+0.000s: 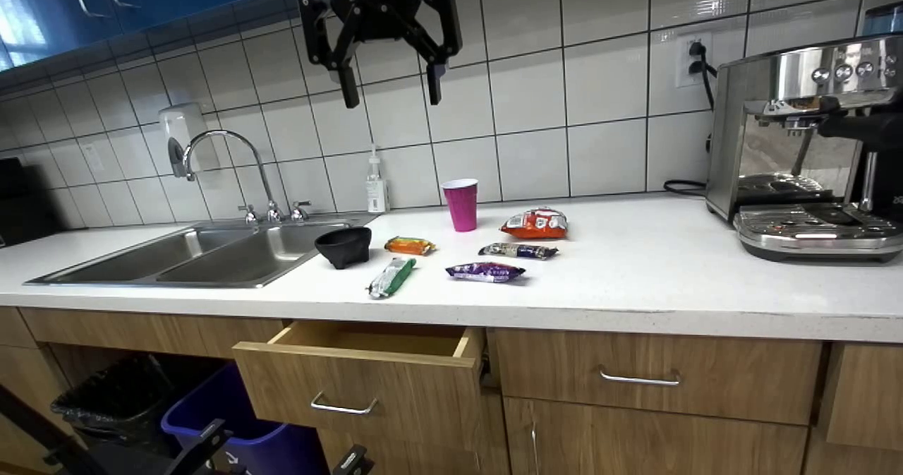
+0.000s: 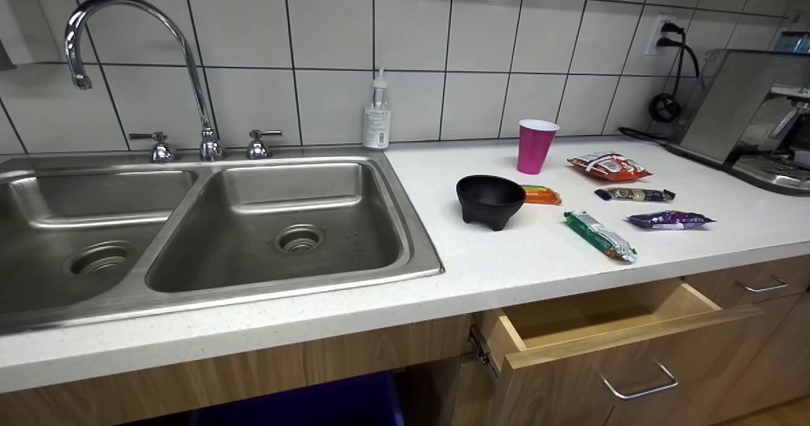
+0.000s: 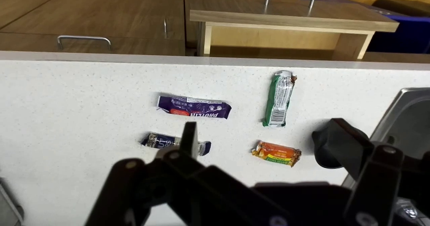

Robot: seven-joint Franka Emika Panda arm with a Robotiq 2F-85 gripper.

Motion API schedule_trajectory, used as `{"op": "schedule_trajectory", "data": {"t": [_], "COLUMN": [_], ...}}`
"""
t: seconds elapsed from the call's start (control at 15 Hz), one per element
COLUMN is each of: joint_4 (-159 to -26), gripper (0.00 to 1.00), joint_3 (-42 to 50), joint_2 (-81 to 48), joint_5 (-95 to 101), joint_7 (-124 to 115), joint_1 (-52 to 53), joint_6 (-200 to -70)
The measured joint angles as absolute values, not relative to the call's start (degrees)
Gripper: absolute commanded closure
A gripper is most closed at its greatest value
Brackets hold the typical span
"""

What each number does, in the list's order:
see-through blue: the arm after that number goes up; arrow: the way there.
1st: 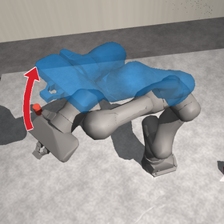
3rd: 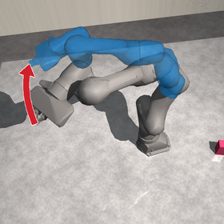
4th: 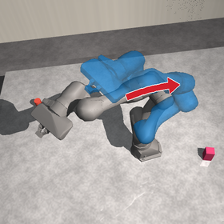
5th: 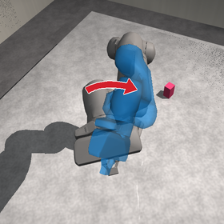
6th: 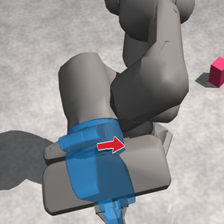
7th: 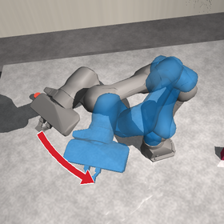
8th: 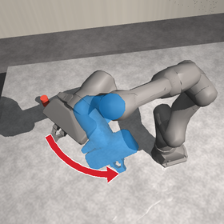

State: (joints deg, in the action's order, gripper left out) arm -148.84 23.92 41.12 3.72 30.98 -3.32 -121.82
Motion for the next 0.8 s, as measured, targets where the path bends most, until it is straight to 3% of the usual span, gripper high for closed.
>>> {"op": "schedule_trajectory", "data": {"t": [0.8], "joint_4": [-156.1], "gripper": [0.0], "joint_3": [19.4], "joint_2": [36.7], "joint_5": [3.7], "joint_7": [26.0], "joint_1": [-3.3], "joint_6": [-133.9]}}
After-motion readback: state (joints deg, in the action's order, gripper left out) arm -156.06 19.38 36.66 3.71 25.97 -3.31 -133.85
